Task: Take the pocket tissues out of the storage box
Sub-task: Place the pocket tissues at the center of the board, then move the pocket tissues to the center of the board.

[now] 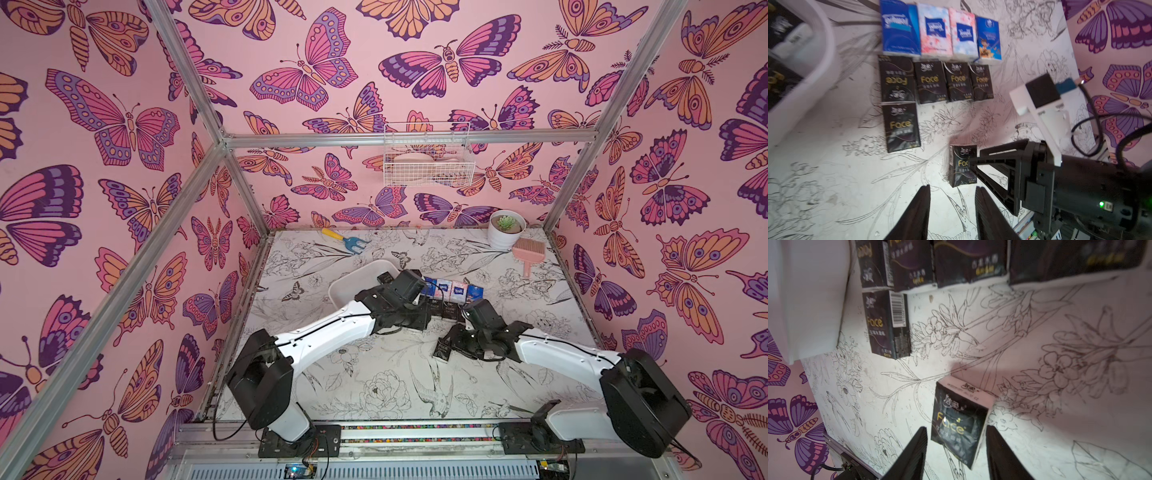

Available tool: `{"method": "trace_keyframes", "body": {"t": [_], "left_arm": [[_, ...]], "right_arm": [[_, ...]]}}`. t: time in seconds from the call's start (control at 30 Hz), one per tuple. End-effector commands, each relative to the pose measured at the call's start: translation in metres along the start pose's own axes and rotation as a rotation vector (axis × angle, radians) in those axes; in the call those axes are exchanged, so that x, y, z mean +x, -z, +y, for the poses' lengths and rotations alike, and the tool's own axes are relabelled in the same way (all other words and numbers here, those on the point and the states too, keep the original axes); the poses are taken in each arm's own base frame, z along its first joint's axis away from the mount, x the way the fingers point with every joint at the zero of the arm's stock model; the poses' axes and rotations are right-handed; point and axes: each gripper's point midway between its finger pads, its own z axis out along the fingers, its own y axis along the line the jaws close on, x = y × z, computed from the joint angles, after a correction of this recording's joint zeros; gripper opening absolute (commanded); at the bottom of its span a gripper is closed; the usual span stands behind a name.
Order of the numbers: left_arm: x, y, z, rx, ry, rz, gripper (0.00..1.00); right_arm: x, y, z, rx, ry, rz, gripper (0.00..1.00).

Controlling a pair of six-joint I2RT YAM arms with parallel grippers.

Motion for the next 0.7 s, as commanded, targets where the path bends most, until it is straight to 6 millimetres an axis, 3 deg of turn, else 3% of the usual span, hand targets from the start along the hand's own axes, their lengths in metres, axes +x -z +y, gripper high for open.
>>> {"method": "trace_keyframes", "body": {"t": [0.0,0.17,0.43,0.67], "left_arm": [[0.006,0.013,0.027,-0.069,0.011,0.005,0.41],[-0.002,0.03,0.038,-0.083,0.021,-0.047,0.42],[0.001,0.034,0.049,-0.101,0.041,-0.054,0.42],[-0.003,0.039,0.056,-0.111,0.054,-0.071,0.42]], "right_arm": [[0.003,-0.005,-0.004,0.018,-0.028,-0.014,0.49],[0.006,-0.011,-0.009,0.028,-0.041,-0.014,0.44],[0.001,-0.014,-0.012,0.022,-0.082,-0.052,0.25],[-0.01,-0.014,-0.011,0.031,-0.103,-0.105,0.18]]}}
